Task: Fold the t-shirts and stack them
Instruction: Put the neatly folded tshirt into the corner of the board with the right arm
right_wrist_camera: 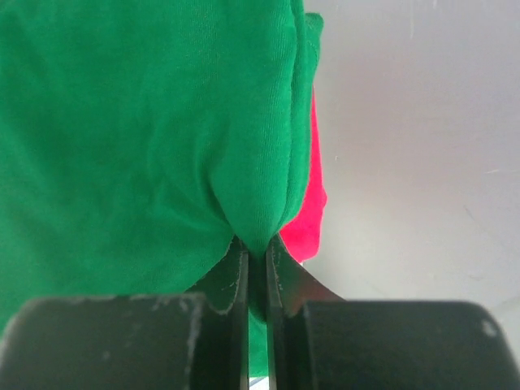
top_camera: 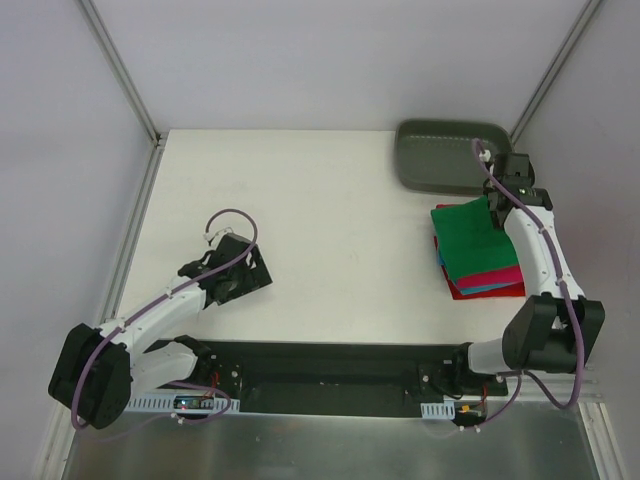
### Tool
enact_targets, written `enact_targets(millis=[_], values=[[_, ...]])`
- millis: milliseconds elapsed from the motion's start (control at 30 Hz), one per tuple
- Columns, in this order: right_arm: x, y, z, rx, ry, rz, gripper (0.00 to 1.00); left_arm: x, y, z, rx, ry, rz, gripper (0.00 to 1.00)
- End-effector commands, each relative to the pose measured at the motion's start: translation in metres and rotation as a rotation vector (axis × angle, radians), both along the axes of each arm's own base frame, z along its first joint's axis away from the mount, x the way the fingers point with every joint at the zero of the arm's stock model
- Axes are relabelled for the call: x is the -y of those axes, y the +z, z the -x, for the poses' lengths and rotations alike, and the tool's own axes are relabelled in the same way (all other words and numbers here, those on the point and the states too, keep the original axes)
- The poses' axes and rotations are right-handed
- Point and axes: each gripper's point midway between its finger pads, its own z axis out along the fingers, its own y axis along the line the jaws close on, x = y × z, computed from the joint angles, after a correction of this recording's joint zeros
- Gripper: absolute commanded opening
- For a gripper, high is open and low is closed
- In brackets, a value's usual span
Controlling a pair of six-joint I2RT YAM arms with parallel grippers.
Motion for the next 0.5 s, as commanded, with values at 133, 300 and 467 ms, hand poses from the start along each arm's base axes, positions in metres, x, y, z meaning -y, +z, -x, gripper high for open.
enact_targets(millis=[133,300,467], values=[[0.034,-0.012,-0.02,0.044,-0.077,0.032,0.0,-0.006,0.002,0.0,0.004,0.015,0.011,0.99],[0.038,-0.023,-0.02,0.013,-0.075,-0.011,0.03,-0.008,0.001,0.0,0.0,0.021,0.012,0.99],[0.045,-0.03,-0.018,-0.025,-0.093,-0.019,0.04,-0.011,0.002,-0.001,0.007,0.026,0.017,0.99]])
